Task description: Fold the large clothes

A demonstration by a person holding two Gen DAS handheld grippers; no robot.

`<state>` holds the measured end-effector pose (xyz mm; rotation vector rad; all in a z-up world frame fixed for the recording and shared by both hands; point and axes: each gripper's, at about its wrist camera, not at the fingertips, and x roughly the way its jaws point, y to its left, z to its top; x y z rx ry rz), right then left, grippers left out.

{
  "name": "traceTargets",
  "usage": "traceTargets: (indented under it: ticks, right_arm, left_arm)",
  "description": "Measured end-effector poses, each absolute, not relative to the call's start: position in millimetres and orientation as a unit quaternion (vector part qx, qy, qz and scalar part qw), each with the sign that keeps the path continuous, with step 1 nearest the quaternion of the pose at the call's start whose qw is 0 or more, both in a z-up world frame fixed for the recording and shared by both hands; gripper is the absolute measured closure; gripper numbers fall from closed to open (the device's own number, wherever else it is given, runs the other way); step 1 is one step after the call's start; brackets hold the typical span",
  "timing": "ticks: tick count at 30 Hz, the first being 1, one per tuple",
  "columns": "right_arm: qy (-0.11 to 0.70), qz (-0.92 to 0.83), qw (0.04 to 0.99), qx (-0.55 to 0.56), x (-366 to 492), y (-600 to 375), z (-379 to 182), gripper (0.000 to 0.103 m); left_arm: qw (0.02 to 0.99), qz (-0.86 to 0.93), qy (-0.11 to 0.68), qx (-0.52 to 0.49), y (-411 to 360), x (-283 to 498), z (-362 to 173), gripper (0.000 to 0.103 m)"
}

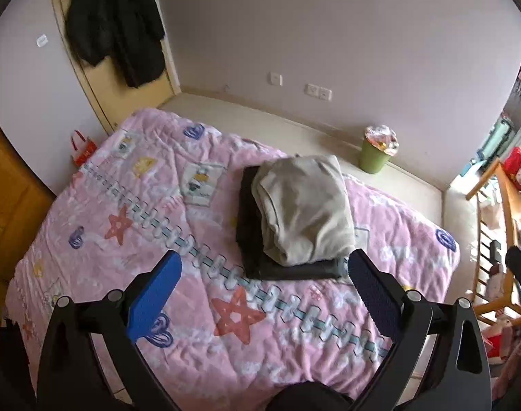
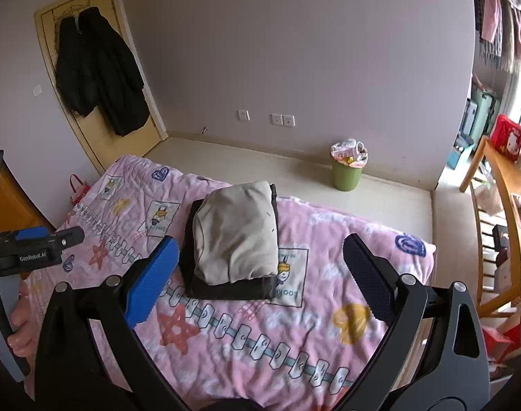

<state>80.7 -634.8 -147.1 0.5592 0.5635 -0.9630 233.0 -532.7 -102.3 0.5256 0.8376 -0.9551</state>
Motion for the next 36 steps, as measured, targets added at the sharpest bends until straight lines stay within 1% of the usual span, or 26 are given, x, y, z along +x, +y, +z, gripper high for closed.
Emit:
traceTargets:
  ticks: [2,11,17,28,36]
  right_arm:
    - [0.269,-0.449,0.809,0.267,83,-636,-150,0.008]
    - [0.292,-0.44,0.809,0.26,93,-637,-153,0.008]
    - [0.291,-0.437,0.81,0.262,93,-637,-151,0.008]
    - [0.284,-0.448,0.803,0.272,92,-634,-148,0.008]
    - [0.277,-0.451,0.805,0.27,94,-629,-147,0.007]
  left_arm:
    - [0.779,-0.438,0.377,0.243,-533,230,-99,0.008]
    - [0.757,-0.455,0.409,0.23,-537,232,-94,0.008]
    - [0.752,-0.461,0.417,0.217,-535,231,-88,0.008]
    - [0.75,-0.463,0.405,0.244,-534,217,-84,0.008]
    - [0.745,-0.461,0.415,0.244,-534,219,-89,0.008]
